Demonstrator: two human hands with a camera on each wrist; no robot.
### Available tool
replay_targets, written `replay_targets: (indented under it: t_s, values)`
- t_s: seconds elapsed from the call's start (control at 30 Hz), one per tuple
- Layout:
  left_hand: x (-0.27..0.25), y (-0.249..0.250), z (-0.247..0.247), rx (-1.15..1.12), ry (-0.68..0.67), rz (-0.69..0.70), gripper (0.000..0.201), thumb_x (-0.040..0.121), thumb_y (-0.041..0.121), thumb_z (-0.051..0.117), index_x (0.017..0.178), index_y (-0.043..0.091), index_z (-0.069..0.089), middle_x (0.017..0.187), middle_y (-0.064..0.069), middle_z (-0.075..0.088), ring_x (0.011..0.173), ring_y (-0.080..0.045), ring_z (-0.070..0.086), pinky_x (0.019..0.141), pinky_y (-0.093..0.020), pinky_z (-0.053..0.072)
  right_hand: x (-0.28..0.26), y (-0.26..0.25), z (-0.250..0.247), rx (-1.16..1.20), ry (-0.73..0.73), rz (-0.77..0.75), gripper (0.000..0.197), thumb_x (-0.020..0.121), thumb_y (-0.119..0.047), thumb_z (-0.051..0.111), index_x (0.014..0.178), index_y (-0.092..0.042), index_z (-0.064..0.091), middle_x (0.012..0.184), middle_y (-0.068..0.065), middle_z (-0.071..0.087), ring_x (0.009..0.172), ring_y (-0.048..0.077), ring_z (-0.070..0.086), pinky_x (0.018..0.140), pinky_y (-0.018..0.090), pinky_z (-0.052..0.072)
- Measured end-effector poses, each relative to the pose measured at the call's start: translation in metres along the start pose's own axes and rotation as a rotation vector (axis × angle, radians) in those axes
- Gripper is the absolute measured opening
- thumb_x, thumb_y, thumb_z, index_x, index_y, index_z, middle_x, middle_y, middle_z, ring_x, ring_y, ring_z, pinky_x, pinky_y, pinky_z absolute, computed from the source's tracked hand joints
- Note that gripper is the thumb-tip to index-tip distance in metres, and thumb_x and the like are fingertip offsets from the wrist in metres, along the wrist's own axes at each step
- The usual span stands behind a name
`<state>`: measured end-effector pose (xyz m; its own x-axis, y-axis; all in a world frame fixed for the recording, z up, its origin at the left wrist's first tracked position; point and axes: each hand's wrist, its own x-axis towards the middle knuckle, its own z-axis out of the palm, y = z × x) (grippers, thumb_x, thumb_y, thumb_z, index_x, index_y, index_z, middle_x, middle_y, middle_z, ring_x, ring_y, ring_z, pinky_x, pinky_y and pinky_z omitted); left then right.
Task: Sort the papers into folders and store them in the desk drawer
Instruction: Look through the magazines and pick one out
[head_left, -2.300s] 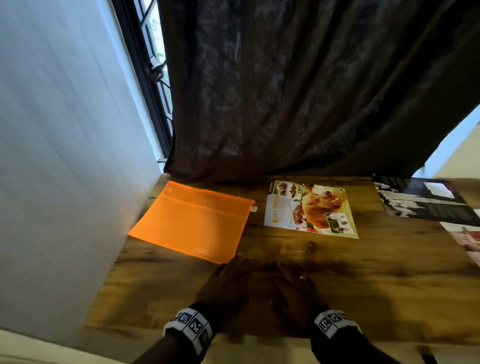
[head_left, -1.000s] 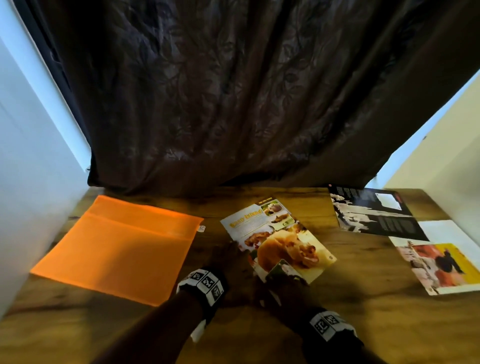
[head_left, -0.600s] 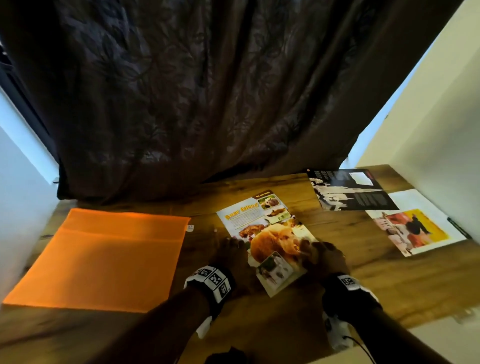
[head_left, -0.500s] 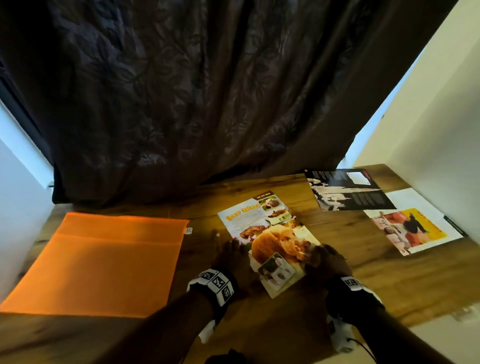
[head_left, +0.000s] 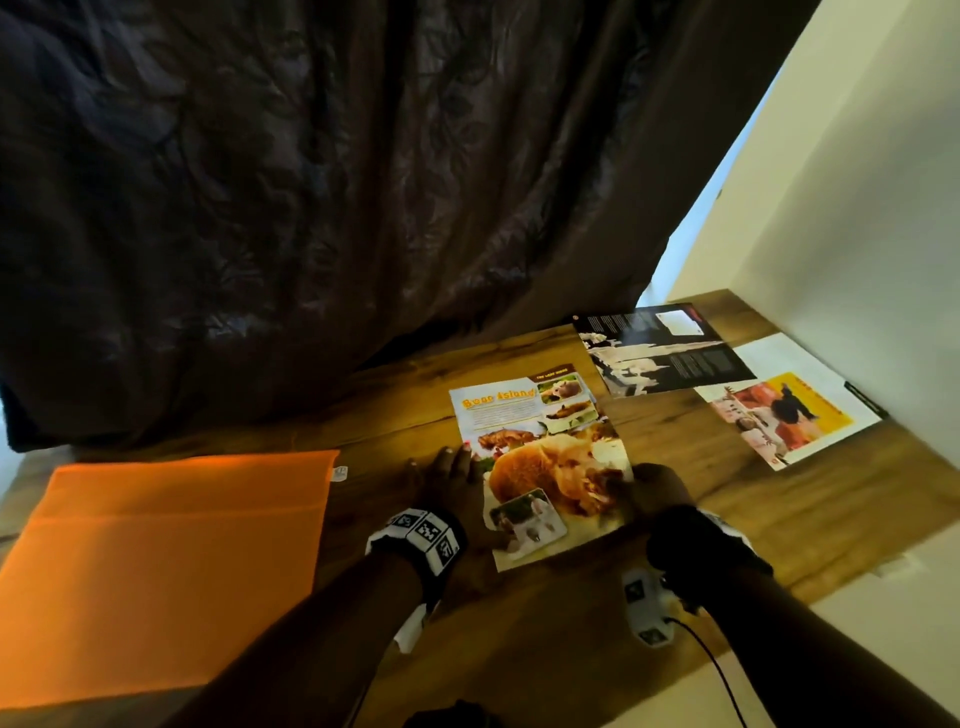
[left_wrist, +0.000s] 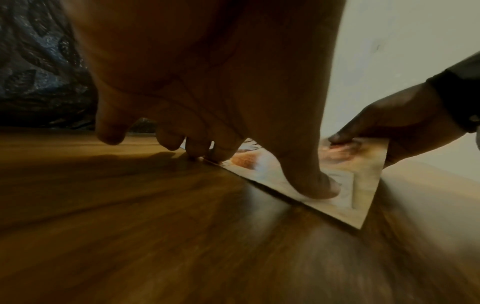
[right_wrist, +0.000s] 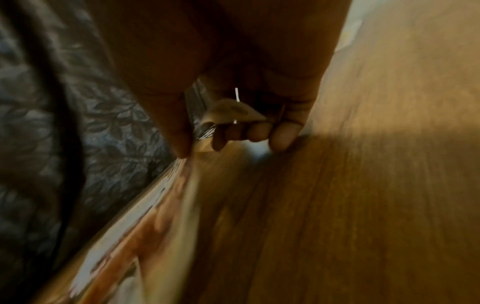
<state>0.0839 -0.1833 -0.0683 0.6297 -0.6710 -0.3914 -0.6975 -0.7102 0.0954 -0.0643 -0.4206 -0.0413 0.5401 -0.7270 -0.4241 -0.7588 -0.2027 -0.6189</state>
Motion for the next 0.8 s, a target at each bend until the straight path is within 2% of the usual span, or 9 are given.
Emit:
replay_targets:
  t_s: [0.1,0.27,0.33,0.37,0.43,0.47,0.57,0.7,0.8]
  values:
    - [0.004,0.003,-0.001,-0.020,-0.004,-0.008,0.129,0.059,0.088,0.056,0.155,0.025,-0.001,0.164,-0.006,-0.010,0.149,-0.035,-0.010,0.114,-0.067,0.000,0.006,0.007,-0.008,0.160,0.071,-0.016,0.032,0.076,-0.020,0.080,0.100,-0.003,0.068,0.100,0.018,0.071,0.092,0.034,0.066,0.078,0.042,0.053]
    - [0.013,0.007,-0.005,-0.087,-0.074,-0.011,0.116,0.071,0.075,0.061,0.154,0.035,-0.008,0.163,-0.011,-0.013,0.148,-0.041,-0.010,0.114,-0.065,0.001,0.020,0.036,-0.013,0.348,0.066,0.018,0.017,0.077,-0.009,0.078,0.081,-0.008,0.061,0.087,0.022,0.071,0.077,0.033,0.067,0.068,0.051,0.056]
    - [0.016,0.009,-0.009,-0.182,-0.003,0.044,0.108,0.075,0.070,0.061,0.154,0.035,-0.003,0.164,-0.007,0.002,0.149,-0.037,0.005,0.117,-0.062,0.011,0.017,0.040,-0.015,0.441,0.074,0.032,0.016,0.079,-0.002,0.073,0.081,-0.005,0.058,0.086,0.021,0.068,0.071,0.026,0.061,0.059,0.040,0.051]
    - [0.016,0.012,-0.011,-0.331,0.013,0.115,0.101,0.079,0.063,0.062,0.154,0.034,0.000,0.162,-0.003,0.014,0.148,-0.030,0.018,0.117,-0.056,0.022,0.016,0.042,-0.016,0.468,0.068,0.034,0.015,0.080,0.000,0.071,0.080,-0.006,0.057,0.085,0.020,0.066,0.069,0.024,0.058,0.057,0.034,0.047]
    - [0.014,0.019,-0.014,-0.791,-0.032,0.236,0.088,0.088,0.034,0.069,0.155,0.023,0.012,0.154,0.002,0.032,0.136,-0.018,0.040,0.108,-0.037,0.042,0.016,0.047,-0.017,0.490,0.066,0.026,0.012,0.081,-0.002,0.072,0.081,-0.008,0.061,0.087,0.017,0.069,0.072,0.026,0.060,0.061,0.038,0.049]
    - [0.013,0.022,-0.016,-0.964,-0.010,0.244,0.080,0.088,0.019,0.071,0.152,0.016,0.024,0.149,-0.003,0.042,0.130,-0.018,0.050,0.101,-0.034,0.049,0.016,0.048,-0.018,0.483,0.074,0.017,0.010,0.080,-0.005,0.072,0.083,-0.009,0.064,0.089,0.016,0.072,0.076,0.028,0.064,0.068,0.043,0.052]
    - [0.017,0.024,-0.017,-1.168,0.233,0.138,0.043,0.084,-0.013,0.063,0.124,0.001,0.058,0.120,-0.016,0.065,0.108,-0.031,0.064,0.088,-0.042,0.056,0.018,0.051,-0.025,0.421,0.088,-0.001,0.015,0.078,-0.009,0.075,0.090,-0.009,0.066,0.091,0.015,0.073,0.084,0.031,0.067,0.077,0.045,0.054]
    - [0.020,0.029,-0.015,-1.262,0.226,0.046,0.037,0.084,-0.021,0.053,0.095,0.013,0.059,0.085,-0.008,0.063,0.075,-0.030,0.059,0.058,-0.029,0.049,0.021,0.049,-0.030,0.201,0.052,-0.093,0.026,0.074,-0.011,0.080,0.097,-0.007,0.068,0.093,0.015,0.074,0.086,0.032,0.068,0.078,0.046,0.056]
    - [0.021,0.038,-0.011,-1.205,0.231,-0.034,0.039,0.080,-0.022,0.046,0.099,0.010,0.058,0.095,-0.016,0.061,0.084,-0.034,0.059,0.058,-0.029,0.045,0.022,0.047,-0.030,0.079,0.025,-0.131,0.034,0.075,-0.014,0.079,0.107,-0.010,0.067,0.100,0.014,0.073,0.094,0.030,0.068,0.083,0.045,0.055]
